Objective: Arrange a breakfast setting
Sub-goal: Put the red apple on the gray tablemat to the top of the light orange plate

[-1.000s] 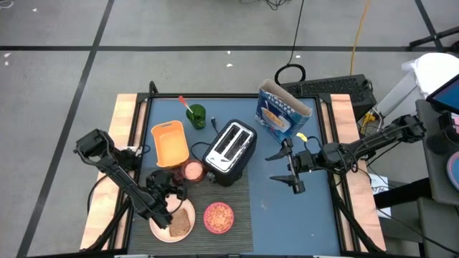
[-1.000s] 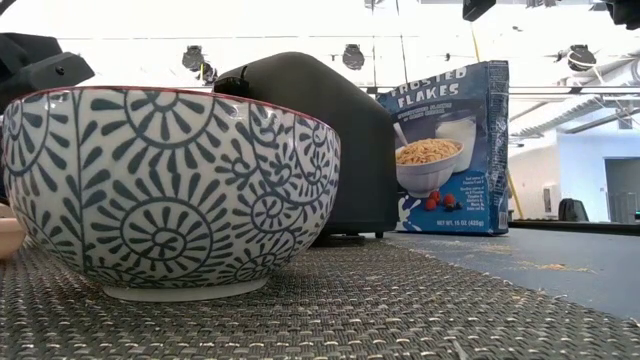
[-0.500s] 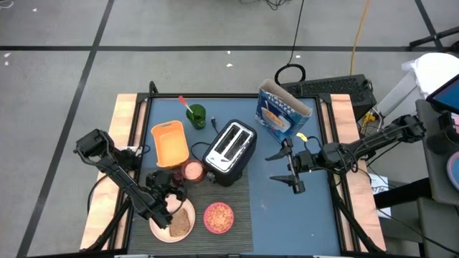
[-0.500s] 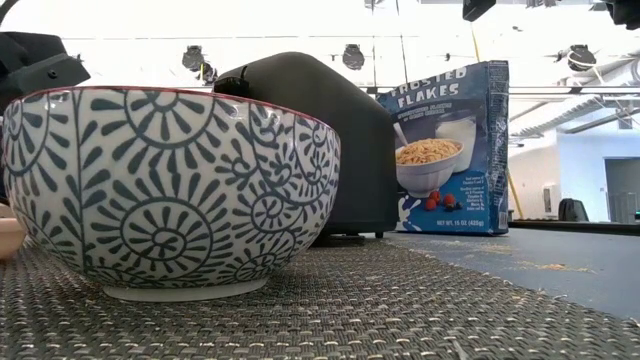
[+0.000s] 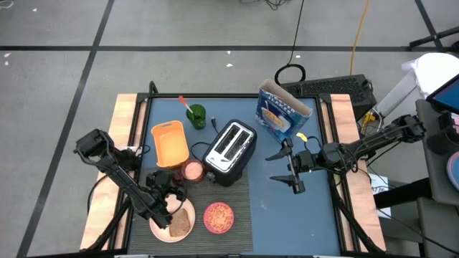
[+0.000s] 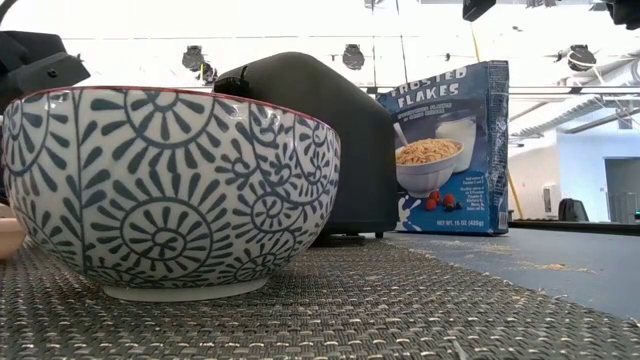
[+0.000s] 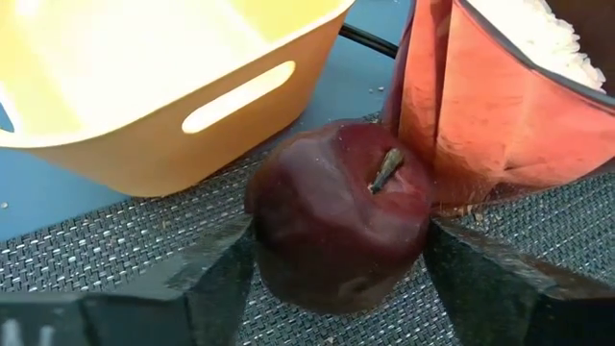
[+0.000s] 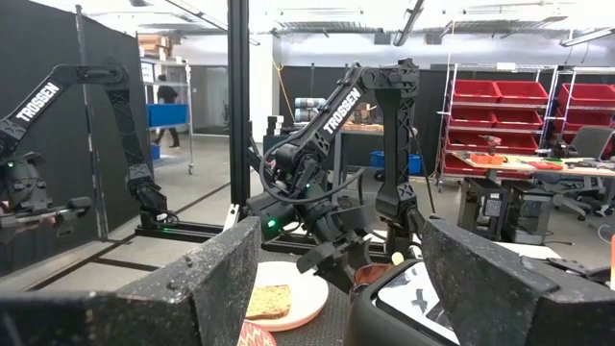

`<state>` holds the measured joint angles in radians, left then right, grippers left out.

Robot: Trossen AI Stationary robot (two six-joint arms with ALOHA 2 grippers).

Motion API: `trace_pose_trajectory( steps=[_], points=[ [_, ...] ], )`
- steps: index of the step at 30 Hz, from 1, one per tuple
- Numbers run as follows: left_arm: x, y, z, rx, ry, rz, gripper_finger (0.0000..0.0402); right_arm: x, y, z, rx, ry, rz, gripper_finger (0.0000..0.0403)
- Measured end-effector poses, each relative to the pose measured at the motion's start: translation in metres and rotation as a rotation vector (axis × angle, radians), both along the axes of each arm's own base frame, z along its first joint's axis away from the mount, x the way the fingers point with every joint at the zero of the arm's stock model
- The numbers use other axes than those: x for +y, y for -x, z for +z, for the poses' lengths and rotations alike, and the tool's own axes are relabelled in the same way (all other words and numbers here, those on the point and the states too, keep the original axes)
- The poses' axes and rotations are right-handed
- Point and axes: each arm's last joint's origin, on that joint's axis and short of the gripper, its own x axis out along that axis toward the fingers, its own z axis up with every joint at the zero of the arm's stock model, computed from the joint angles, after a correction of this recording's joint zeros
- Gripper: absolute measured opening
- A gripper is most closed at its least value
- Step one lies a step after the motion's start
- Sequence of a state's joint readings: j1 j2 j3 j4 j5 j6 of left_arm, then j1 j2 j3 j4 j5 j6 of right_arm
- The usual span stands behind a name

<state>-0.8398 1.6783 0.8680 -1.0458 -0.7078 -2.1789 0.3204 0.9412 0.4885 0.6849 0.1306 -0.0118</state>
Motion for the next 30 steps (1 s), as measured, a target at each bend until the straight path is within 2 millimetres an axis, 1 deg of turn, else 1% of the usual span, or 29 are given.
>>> trace_pose_trajectory(
  steps=[4,8,14,18,22,26,30],
  points=[
    [0.000,0.000,0.000,-0.009,0.005,0.010,0.0250,0.000,0.000,0.000,0.000,0.000,0.000,0.0279],
    [0.000,0.000,0.000,-0.059,0.009,0.044,0.0235,0.000,0.000,0.000,0.000,0.000,0.000,0.0279],
    [0.000,-0.001,0.000,-0.121,0.023,0.096,0.0232,0.000,0.000,0.000,0.000,0.000,0.000,0.0279],
    [-0.001,-0.002,-0.005,-0.136,0.018,0.111,0.0231,0.000,0.000,0.000,0.000,0.000,0.000,0.0279],
    [-0.003,-0.004,-0.011,-0.134,-0.005,0.087,0.0231,0.000,0.000,0.000,0.000,0.000,0.001,0.0279],
    [-0.004,-0.005,-0.012,-0.113,-0.014,0.063,0.0232,0.000,0.000,0.000,0.000,0.000,0.000,0.0279],
    [-0.004,-0.005,-0.011,-0.091,-0.018,0.037,0.0249,0.000,0.000,0.000,0.000,0.000,0.000,0.0279]
  ],
)
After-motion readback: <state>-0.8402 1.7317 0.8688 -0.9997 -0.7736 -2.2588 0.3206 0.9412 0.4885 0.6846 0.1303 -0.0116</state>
